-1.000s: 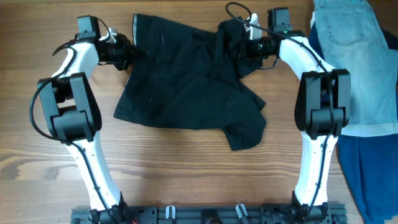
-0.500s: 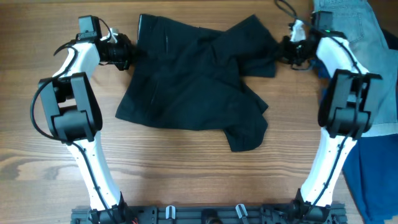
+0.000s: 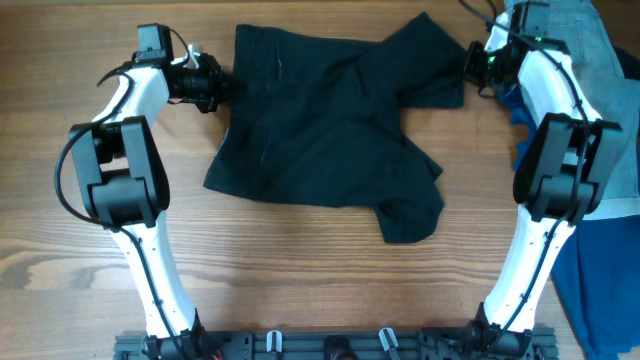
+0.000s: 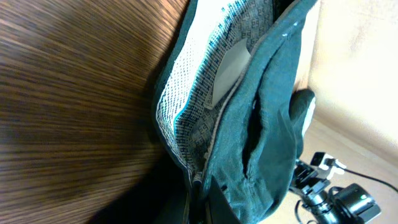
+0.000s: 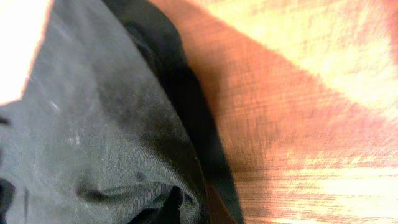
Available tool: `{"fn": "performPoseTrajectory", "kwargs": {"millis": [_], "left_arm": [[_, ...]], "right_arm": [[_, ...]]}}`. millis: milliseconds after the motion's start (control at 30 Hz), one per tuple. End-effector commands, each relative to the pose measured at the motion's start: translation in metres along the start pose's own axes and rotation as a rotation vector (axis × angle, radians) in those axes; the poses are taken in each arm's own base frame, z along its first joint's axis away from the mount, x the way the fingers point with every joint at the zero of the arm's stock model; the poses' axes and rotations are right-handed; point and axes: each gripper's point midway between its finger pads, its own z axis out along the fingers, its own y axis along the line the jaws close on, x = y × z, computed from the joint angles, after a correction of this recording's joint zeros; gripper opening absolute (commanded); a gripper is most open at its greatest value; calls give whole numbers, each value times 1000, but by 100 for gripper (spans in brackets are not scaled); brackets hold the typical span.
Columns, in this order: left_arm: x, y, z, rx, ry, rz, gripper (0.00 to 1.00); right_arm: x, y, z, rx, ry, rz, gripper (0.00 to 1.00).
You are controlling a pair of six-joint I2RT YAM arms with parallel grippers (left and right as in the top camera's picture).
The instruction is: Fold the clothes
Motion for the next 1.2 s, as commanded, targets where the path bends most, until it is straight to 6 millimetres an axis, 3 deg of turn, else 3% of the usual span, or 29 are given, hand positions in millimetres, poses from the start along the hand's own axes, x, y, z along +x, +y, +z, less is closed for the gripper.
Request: {"fn": "performPoseTrajectory", "kwargs": {"millis": [0, 133, 167, 200, 267, 300, 367, 400, 600, 700, 833, 900, 933, 1033, 1100, 1167], "left_arm": [[-16, 16, -8, -30, -49, -30, 4], [-16, 16, -9, -31, -50, -30, 4], [-16, 16, -8, -31, -50, -30, 4], [-16, 16, -9, -31, -50, -30, 4], [-16, 16, -9, -31, -50, -30, 4], [-16, 16, -9, -31, -50, -30, 14], [-20, 15, -10, -27, -63, -22, 60], [-24, 15, -12, -23, -76, -16, 71], [-40, 8, -30, -10, -135, 4, 99], [-37, -6, -36, -2, -146, 63, 99], [-30, -22, -51, -37, -179, 130, 96], [-25, -22, -66, -105, -203, 171, 75], [-16, -20, -83, -178, -217, 208, 65], [0, -19, -107, -279, -223, 256, 61], [13, -21, -125, -329, -224, 276, 44], [28, -21, -144, -385, -234, 261, 41]], "right_arm": [[-55, -55, -57, 186, -180, 77, 4], [-56, -68, -64, 240, -176, 55, 5], [-52, -68, -63, 241, -161, 59, 62], [-48, -69, -63, 245, -144, 64, 99], [-39, -67, -61, 235, -107, 74, 100], [-36, -61, -60, 200, -89, 51, 100], [-35, -47, -59, 123, -77, -6, 100], [-39, -41, -63, 103, -86, -12, 100], [-64, 8, -117, 4, -175, -131, 100], [-55, 39, -137, -59, -158, -177, 100], [-25, 69, -140, -117, -59, -195, 100], [-5, 81, -137, -147, 14, -190, 100], [1, 88, -137, -161, 33, -215, 100], [-1, 98, -148, -171, 5, -240, 100], [-6, 106, -162, -177, -29, -250, 100], [3, 119, -177, -206, -21, -260, 97]]}}
